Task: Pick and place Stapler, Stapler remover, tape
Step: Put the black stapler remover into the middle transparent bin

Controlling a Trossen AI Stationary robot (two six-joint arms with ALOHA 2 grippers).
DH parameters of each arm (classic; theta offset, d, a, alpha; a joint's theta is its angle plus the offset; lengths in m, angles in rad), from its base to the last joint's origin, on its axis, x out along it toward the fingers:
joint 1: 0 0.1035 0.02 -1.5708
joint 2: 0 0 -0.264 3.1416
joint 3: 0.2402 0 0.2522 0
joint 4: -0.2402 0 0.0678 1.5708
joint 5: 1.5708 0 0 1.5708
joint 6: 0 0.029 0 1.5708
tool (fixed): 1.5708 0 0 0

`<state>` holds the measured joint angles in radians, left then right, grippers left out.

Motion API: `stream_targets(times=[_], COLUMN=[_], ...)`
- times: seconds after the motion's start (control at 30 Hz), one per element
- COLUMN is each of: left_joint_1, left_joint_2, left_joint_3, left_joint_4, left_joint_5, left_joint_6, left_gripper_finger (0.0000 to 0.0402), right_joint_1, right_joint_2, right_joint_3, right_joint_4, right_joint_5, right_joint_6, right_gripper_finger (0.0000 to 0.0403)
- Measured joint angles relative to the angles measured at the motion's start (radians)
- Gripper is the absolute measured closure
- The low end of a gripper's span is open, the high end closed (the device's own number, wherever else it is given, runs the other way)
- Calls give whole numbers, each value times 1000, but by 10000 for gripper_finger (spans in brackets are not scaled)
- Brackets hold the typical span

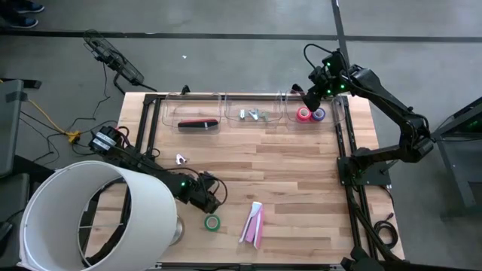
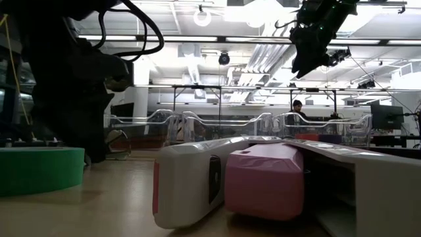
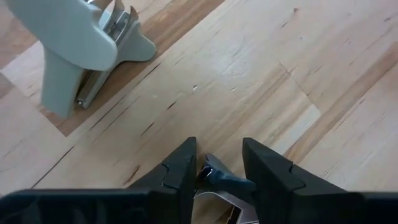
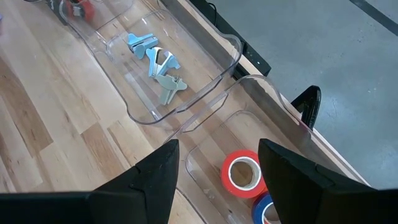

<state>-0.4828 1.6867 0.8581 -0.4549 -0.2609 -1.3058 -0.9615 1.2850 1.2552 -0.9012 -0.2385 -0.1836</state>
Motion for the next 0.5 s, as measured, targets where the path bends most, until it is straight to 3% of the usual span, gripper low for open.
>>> stream_targets(times=[0.23, 0.5], left_joint_1=[7, 81], left_joint_2=[0, 2], left_joint_3=[2, 35], left_joint_4=[-26, -54], left_joint_5=[-16, 13], left_joint_6=[-87, -53], left_gripper_finger=[287, 292], right_joint_1=[0, 0], right_joint_2=[0, 0], right_joint_3=[0, 0], right_joint_4=[0, 0], right_joint_5=[0, 0], right_joint_6=[0, 1], right_gripper_finger=[192, 192])
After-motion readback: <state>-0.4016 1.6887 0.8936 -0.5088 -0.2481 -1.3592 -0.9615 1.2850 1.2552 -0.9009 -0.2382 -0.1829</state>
